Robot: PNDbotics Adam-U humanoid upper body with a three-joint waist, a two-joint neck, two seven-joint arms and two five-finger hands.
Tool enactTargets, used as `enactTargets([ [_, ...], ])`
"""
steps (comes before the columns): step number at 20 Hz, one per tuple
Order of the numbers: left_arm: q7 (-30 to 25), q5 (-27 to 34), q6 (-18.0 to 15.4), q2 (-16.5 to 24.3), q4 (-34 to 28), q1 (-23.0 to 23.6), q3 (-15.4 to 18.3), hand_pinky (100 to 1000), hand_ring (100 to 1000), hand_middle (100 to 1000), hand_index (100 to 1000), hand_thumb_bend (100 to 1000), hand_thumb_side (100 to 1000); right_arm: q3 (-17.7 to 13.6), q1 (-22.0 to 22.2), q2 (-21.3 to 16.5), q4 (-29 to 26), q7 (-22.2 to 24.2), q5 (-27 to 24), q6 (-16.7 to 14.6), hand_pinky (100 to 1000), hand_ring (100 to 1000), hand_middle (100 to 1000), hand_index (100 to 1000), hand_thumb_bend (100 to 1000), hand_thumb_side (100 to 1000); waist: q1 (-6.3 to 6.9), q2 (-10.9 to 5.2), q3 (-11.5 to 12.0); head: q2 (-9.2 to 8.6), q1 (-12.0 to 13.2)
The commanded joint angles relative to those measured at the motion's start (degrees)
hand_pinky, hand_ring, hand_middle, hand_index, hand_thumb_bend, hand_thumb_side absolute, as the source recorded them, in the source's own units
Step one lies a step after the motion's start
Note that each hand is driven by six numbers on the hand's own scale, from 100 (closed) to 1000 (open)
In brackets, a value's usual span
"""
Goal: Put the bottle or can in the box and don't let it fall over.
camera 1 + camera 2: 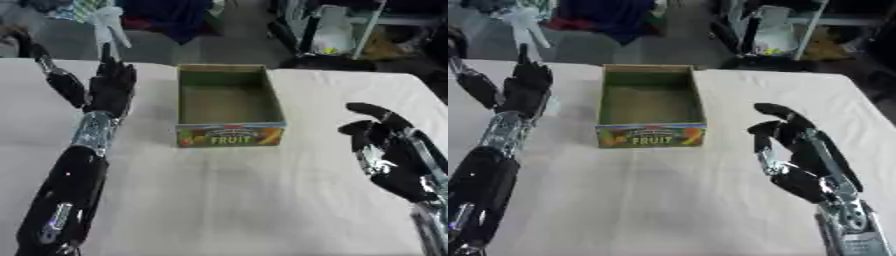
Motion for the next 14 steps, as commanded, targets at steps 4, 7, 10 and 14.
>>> enactTargets([
  [4,-0.2,0.9,0.0,2.5,2.5,-3.5,0.2,100,100,125,957,777,765,0.3,-0.8,-0.3,-0.5,0.3,-0.5,-0.1,772,690,840,818,100,262,-0.15,-0.17,-0.6,-1.01,0.6],
  [7,-0.4,1.0,0.1,2.8,4.2,-4.5,0.1,100,100,124,957,782,768,0.4,-0.9,-0.2,-0.5,0.4,-0.5,-0.1,772,690,840,818,100,261,-0.25,-0.11,-0.8,-1.07,0.7],
  [10,-0.5,1.3,0.1,3.2,5.7,-5.7,0.1,100,100,124,957,785,767,0.5,-1.0,-0.2,-0.5,0.6,-0.6,-0.1,772,690,841,818,100,261,-0.32,0.02,-1.1,-1.03,1.0],
  [14,-0.8,1.8,0.1,3.8,7.1,-7.3,0.0,100,100,125,958,783,760,0.7,-1.1,-0.2,-0.6,0.8,-0.7,-0.2,772,690,841,818,100,261,-0.42,0.16,-1.6,-1.01,1.4],
])
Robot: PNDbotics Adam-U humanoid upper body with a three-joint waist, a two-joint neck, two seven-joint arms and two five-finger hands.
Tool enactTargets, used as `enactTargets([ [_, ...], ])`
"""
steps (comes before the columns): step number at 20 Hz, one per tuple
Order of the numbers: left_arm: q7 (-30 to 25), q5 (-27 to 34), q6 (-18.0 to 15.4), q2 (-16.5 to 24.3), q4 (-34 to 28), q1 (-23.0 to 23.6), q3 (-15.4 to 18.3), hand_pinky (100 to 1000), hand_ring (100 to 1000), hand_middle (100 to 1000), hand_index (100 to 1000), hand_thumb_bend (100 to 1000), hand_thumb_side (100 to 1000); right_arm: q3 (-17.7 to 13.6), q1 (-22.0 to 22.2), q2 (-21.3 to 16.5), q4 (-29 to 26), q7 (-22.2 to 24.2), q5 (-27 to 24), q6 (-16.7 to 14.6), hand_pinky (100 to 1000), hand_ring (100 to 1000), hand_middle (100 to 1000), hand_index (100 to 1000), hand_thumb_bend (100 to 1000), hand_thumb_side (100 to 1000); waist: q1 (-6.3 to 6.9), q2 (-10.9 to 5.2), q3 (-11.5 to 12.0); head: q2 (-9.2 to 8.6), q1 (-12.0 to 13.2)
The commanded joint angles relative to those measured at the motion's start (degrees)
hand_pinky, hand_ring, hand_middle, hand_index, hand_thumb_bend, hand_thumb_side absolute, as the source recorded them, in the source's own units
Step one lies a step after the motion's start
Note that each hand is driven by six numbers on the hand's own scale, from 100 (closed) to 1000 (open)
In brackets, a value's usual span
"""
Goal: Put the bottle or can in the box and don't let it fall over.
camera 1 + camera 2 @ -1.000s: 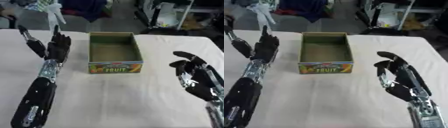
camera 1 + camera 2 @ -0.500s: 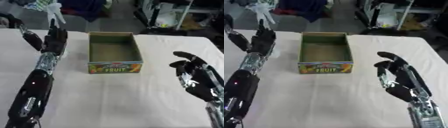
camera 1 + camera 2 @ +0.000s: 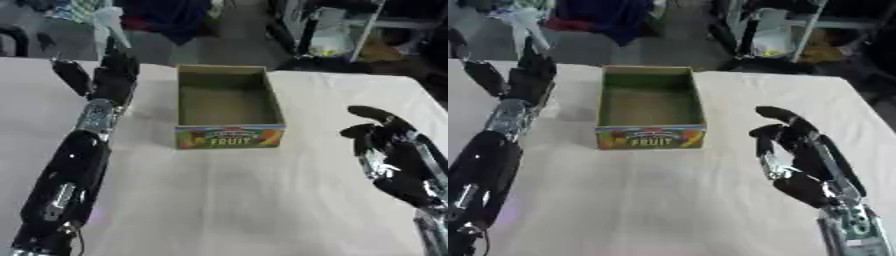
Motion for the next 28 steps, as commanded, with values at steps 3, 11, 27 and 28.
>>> enactTargets([
  [3,-0.7,0.8,-0.2,2.3,0.6,-3.1,0.0,100,100,126,958,784,757,0.2,-0.8,-0.3,-0.5,0.4,-0.4,-0.1,772,690,841,818,100,261,0.1,-0.17,-0.5,-0.62,0.5],
  [11,-0.9,1.7,-1.1,3.7,2.3,-5.0,0.6,100,100,125,959,791,751,0.3,-1.0,-0.2,-0.6,0.7,-0.6,-0.1,772,690,841,818,100,261,0.06,0.14,-1.3,-0.53,0.7],
  [27,-1.2,2.8,-2.3,5.7,4.9,-7.2,1.5,100,100,126,963,788,739,0.4,-0.9,-0.2,-0.5,0.8,-0.6,-0.2,772,690,841,818,100,261,-0.01,0.1,-1.8,-0.34,0.5],
  [28,-1.2,2.9,-2.3,5.8,4.9,-7.4,1.4,100,100,126,964,786,737,0.4,-0.9,-0.2,-0.5,0.8,-0.6,-0.2,772,690,841,818,100,261,-0.01,0.06,-1.8,-0.33,0.5],
])
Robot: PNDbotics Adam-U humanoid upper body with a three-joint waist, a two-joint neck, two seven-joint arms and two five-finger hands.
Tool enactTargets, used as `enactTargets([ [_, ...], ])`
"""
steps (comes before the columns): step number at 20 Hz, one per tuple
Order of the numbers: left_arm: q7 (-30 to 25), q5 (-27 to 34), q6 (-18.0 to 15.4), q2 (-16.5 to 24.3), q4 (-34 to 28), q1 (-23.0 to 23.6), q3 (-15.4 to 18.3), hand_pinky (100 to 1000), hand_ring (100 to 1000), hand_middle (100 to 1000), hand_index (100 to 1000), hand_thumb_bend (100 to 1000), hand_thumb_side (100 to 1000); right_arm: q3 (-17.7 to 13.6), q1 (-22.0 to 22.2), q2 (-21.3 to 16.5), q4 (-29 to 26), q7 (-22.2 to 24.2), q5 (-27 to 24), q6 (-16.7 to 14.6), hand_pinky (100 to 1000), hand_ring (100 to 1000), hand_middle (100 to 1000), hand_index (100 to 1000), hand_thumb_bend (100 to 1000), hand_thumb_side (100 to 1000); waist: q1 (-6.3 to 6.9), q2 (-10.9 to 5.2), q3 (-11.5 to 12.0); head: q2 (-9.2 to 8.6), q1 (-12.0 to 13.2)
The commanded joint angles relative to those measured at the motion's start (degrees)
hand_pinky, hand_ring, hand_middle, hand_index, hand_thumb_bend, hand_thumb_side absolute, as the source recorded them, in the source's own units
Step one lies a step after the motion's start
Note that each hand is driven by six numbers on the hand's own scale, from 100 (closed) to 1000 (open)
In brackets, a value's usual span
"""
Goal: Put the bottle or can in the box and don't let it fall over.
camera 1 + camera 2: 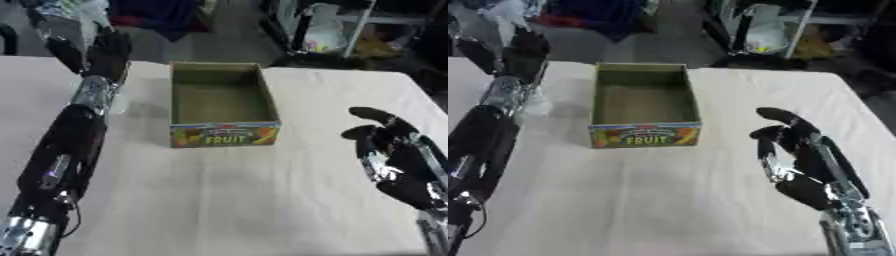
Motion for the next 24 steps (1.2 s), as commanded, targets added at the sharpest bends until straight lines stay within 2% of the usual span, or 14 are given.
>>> enactTargets([
  [1,-0.1,0.5,-0.2,2.0,-1.0,-1.9,0.3,100,100,126,964,786,736,0.0,-0.6,-0.2,-0.5,0.2,-0.2,-0.1,772,690,841,818,100,261,0.19,-0.56,-0.1,-0.33,-0.1],
  [8,-0.5,1.0,0.2,2.5,-2.7,-3.9,-0.2,100,100,131,966,750,716,0.0,-0.5,-0.2,-0.4,0.3,-0.2,-0.1,772,690,841,818,100,262,0.21,-0.87,-0.2,-0.11,-0.1],
  [15,-0.9,2.1,0.9,2.1,-5.9,-8.2,-1.5,100,100,143,969,703,681,0.3,-0.3,-0.3,-0.4,0.5,-0.3,-0.1,772,689,840,818,100,262,0.21,-1.32,-0.6,0.23,0.2],
  [18,-1.2,2.3,1.8,0.9,-7.8,-10.0,-2.9,100,100,146,970,661,685,0.5,-0.3,-0.3,-0.3,0.7,-0.4,-0.1,772,689,841,818,100,261,0.18,-1.44,-0.9,0.43,0.6],
  [24,-1.6,0.4,6.1,-4.4,-11.5,-11.7,-7.7,100,100,150,971,611,710,1.2,-0.5,0.0,-0.3,1.4,-0.8,-0.2,772,690,840,818,100,262,-0.07,-1.46,-1.9,0.58,1.5],
])
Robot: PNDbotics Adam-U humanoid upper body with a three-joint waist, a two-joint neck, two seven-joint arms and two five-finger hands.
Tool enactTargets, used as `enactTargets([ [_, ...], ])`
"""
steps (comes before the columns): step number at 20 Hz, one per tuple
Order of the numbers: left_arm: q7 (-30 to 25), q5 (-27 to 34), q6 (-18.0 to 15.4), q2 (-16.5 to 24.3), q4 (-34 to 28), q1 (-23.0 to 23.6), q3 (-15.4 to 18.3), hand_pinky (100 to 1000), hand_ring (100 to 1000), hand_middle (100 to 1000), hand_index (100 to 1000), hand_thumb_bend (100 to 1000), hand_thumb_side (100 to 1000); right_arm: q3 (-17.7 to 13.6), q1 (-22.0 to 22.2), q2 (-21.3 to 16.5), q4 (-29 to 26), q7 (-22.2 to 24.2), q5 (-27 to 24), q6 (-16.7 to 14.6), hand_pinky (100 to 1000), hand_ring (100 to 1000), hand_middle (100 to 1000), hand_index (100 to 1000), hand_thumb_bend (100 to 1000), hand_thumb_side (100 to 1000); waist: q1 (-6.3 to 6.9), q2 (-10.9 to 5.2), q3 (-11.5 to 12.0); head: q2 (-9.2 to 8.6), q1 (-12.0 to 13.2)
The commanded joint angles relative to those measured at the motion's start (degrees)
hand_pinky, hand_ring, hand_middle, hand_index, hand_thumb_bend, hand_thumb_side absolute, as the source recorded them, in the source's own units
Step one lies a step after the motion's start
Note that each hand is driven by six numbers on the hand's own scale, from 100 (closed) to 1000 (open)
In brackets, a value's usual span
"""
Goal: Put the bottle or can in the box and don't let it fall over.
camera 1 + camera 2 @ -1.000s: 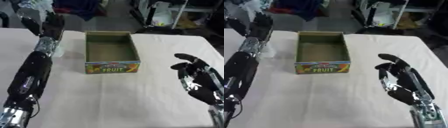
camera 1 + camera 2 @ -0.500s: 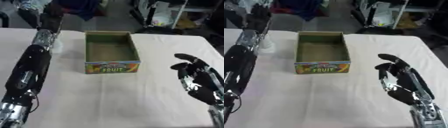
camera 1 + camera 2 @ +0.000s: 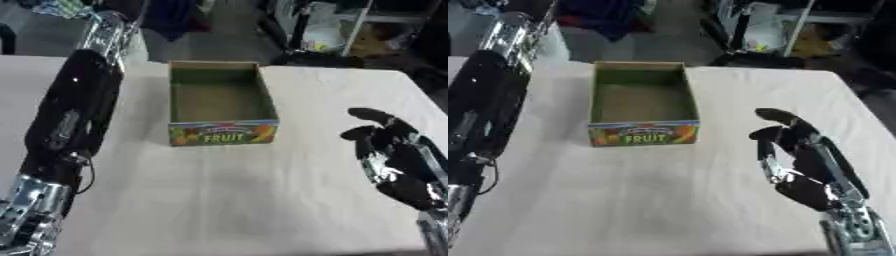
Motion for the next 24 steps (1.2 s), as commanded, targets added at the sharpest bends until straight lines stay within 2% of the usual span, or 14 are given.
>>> enactTargets([
  [1,-0.2,-1.3,2.4,-2.7,-2.8,-1.7,-2.4,100,100,150,971,611,710,0.2,-0.9,0.0,-0.5,0.5,-0.5,-0.1,772,690,840,818,100,262,-0.01,-1.05,-0.5,0.05,0.5],
  [6,-0.1,-3.2,5.3,-6.5,-2.7,0.2,-5.0,100,100,150,970,630,743,0.3,-1.0,0.2,-0.5,0.7,-0.7,-0.1,771,690,840,818,100,262,-0.13,-0.97,-1.4,0.02,0.7],
  [14,0.2,-8.2,8.3,-10.6,3.7,5.6,-6.3,100,100,150,967,711,810,0.4,-1.2,0.4,-0.5,0.9,-0.6,-0.1,772,689,839,812,100,261,-0.05,-0.67,-1.9,-0.61,0.2],
  [15,0.2,-8.8,8.6,-10.9,4.6,6.3,-6.3,100,100,152,967,726,821,0.3,-1.2,0.4,-0.5,0.9,-0.4,-0.1,772,689,837,804,100,241,-0.02,-0.63,-1.8,-0.66,0.2],
  [18,0.2,-10.7,9.3,-11.7,6.7,8.1,-6.4,100,100,152,969,745,848,0.3,-0.9,0.3,-0.3,1.1,0.3,-0.1,772,690,837,805,100,255,0.03,-0.57,-1.6,-0.7,-0.1],
  [24,0.0,-14.4,11.1,-11.7,8.5,11.1,-7.3,100,100,156,970,728,905,0.0,-0.6,0.2,-0.1,1.0,0.8,-0.1,772,689,831,808,100,255,0.07,-0.54,-0.8,-0.81,-0.6],
])
